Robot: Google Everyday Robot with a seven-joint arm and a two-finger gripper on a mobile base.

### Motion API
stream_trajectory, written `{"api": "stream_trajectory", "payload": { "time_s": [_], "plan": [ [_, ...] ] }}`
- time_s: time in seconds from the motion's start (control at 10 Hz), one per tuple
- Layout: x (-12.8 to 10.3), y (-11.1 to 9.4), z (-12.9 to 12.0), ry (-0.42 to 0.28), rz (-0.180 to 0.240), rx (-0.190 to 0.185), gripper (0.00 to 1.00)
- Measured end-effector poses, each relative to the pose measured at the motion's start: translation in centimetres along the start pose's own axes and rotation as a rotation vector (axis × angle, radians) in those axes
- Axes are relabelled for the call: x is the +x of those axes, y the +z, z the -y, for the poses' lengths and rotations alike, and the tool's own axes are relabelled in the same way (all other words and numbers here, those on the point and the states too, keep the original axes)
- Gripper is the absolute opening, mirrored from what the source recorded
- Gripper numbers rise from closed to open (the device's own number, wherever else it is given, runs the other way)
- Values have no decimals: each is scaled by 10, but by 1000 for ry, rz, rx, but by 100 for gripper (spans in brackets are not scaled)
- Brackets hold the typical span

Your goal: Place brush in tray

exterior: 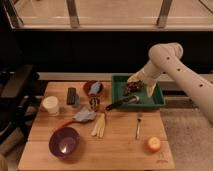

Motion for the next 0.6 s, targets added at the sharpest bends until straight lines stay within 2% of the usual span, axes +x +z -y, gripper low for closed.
{"api": "stream_trajectory", "payload": {
  "time_s": [0.3,0.6],
  "plan": [
    [-6,6,5,-16,15,-4,80],
    [-27,36,21,-26,56,-30,80]
  ]
}}
